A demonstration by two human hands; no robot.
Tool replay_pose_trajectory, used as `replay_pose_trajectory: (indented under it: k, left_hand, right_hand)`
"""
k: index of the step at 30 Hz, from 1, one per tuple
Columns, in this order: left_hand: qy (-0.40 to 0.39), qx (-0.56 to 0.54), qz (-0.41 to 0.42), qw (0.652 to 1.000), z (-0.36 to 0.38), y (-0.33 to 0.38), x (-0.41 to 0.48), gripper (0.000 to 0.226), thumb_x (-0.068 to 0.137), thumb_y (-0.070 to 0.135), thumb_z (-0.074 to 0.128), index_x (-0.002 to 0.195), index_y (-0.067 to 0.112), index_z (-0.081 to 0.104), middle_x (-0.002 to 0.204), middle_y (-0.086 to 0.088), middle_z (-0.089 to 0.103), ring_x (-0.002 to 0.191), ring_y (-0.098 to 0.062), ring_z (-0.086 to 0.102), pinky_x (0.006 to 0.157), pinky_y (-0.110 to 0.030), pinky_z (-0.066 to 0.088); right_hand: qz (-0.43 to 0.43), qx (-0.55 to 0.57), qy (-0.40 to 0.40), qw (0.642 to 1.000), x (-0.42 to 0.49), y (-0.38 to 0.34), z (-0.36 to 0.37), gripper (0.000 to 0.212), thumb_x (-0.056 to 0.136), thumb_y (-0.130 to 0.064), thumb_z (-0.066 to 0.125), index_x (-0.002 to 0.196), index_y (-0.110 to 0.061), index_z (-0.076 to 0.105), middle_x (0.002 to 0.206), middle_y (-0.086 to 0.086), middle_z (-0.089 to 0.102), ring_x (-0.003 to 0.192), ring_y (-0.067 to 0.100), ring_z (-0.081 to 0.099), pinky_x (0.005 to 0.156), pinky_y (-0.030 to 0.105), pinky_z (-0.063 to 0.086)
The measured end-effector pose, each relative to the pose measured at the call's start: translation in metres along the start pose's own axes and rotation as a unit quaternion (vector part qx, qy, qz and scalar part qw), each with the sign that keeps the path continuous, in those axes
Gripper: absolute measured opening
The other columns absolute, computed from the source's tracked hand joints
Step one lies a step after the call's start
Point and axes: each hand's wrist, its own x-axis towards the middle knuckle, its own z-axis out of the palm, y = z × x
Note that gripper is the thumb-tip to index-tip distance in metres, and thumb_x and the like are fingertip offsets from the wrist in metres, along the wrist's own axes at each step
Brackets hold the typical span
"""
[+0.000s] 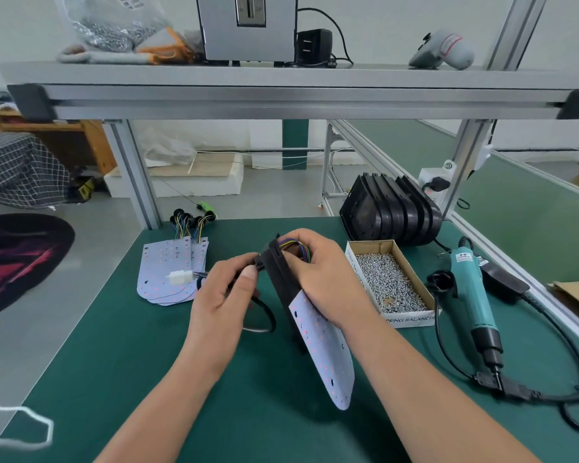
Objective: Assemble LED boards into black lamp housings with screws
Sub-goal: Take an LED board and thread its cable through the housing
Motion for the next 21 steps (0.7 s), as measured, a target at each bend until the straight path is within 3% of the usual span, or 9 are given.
replay_pose_trajectory:
  k: [6, 9, 14, 17, 21]
  left_hand:
    - [-0.033, -0.078, -0.019, 0.996, -0.005, 0.004, -0.002, 0.042, 0.097, 0.061, 0.06, 0.125, 0.033, 0.072, 0.116, -0.001, 0.077, 0.098, -0.027, 0.075, 0.092, -0.061, 0.061]
    - [-0.055, -0.104, -0.021, 0.993, -0.007, 0.003, -0.003, 0.054, 0.088, 0.067, 0.071, 0.126, 0.028, 0.071, 0.118, -0.005, 0.076, 0.106, -0.025, 0.074, 0.091, -0.053, 0.063]
    - [-0.066, -0.139, -0.024, 0.988, -0.007, 0.003, -0.003, 0.06, 0.078, 0.043, 0.082, 0.133, 0.024, 0.066, 0.122, -0.002, 0.076, 0.107, -0.01, 0.071, 0.089, -0.021, 0.057]
    - [-0.073, -0.145, -0.025, 0.986, -0.006, 0.004, -0.003, 0.055, 0.083, 0.029, 0.084, 0.136, 0.028, 0.068, 0.124, 0.0, 0.077, 0.112, -0.011, 0.072, 0.091, -0.021, 0.057]
    - [-0.072, -0.149, -0.032, 0.986, -0.002, 0.007, -0.006, 0.066, 0.076, 0.029, 0.091, 0.138, 0.025, 0.067, 0.128, 0.004, 0.076, 0.118, -0.01, 0.072, 0.093, -0.018, 0.055]
  right_hand:
    - [-0.028, -0.062, 0.016, 0.998, -0.003, -0.003, 0.005, 0.009, 0.098, -0.023, 0.07, 0.101, -0.031, 0.068, 0.089, -0.022, 0.072, 0.081, -0.003, 0.065, 0.072, 0.01, 0.046]
    - [-0.034, -0.067, 0.005, 0.997, -0.004, -0.004, 0.006, 0.011, 0.097, -0.019, 0.07, 0.098, -0.029, 0.069, 0.087, -0.02, 0.072, 0.079, -0.003, 0.064, 0.071, 0.01, 0.045]
    - [-0.028, -0.076, -0.017, 0.997, -0.005, -0.006, 0.008, 0.012, 0.093, -0.016, 0.07, 0.09, -0.027, 0.07, 0.079, -0.012, 0.072, 0.069, 0.0, 0.062, 0.065, 0.016, 0.048]
    - [-0.016, -0.106, -0.013, 0.994, -0.005, -0.005, 0.011, 0.009, 0.089, -0.018, 0.07, 0.085, -0.027, 0.068, 0.074, -0.009, 0.069, 0.065, 0.003, 0.057, 0.06, 0.021, 0.047]
    - [-0.002, -0.134, -0.008, 0.991, -0.005, -0.008, 0.012, 0.009, 0.087, -0.023, 0.069, 0.081, -0.02, 0.064, 0.067, -0.006, 0.062, 0.06, 0.006, 0.05, 0.058, 0.029, 0.044]
